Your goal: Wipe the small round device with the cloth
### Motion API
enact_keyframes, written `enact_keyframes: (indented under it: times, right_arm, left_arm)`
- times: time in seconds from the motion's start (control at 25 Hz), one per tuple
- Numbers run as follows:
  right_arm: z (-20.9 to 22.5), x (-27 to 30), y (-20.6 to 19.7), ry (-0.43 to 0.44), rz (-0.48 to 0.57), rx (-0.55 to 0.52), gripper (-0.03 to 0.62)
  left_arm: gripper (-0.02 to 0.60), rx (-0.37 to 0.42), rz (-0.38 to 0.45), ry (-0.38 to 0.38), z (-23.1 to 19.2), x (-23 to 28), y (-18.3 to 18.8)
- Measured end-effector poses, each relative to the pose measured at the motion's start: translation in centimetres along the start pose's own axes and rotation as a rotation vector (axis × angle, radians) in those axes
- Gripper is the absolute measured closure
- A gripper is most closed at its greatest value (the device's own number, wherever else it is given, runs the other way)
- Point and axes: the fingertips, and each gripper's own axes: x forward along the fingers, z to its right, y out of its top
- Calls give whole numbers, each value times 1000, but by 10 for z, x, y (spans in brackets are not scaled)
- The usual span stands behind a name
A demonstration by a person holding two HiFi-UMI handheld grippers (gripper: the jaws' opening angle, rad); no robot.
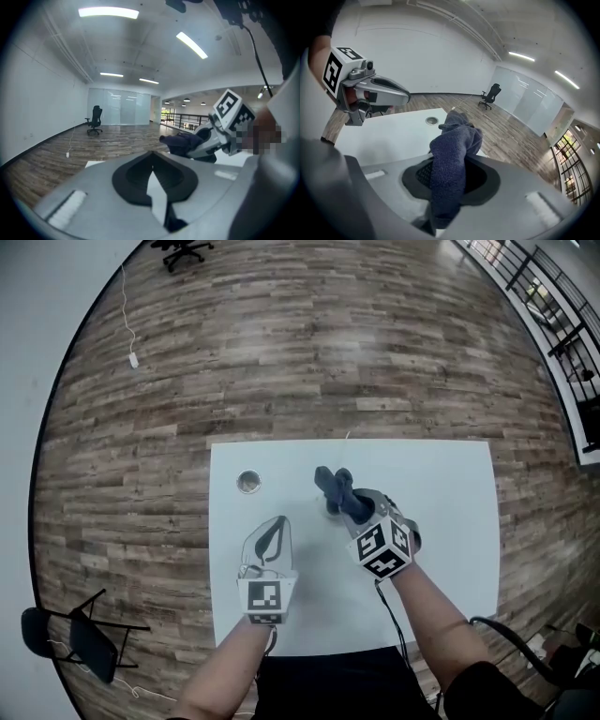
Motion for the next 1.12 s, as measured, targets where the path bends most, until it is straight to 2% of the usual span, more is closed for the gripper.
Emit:
enact_keyframes:
  times: [0.12,0.44,0.72,0.8,0.96,1.12]
  right_arm:
    - [-5,-1,4,11,-4,-10,503]
    - [-35,4,-6,73,-68,-107,503]
    - [-73,14,-31,164,-96,-80,503]
    - [-66,8,-24,138,-60,-73,503]
    - [-31,3,-7,20,10,-48,503]
    - [-13,28,15,33,17,-54,503]
  left_arm:
    - [574,-21,21,5,2,0,7]
    - [574,14,6,13,1,-2,4]
    - [574,19,6,20,3,-10,2]
    - [574,14,-7,12,3,-8,2]
    - [574,-8,-5,-5,0,-6,7]
    - [574,8,11,61,-21,-15,14]
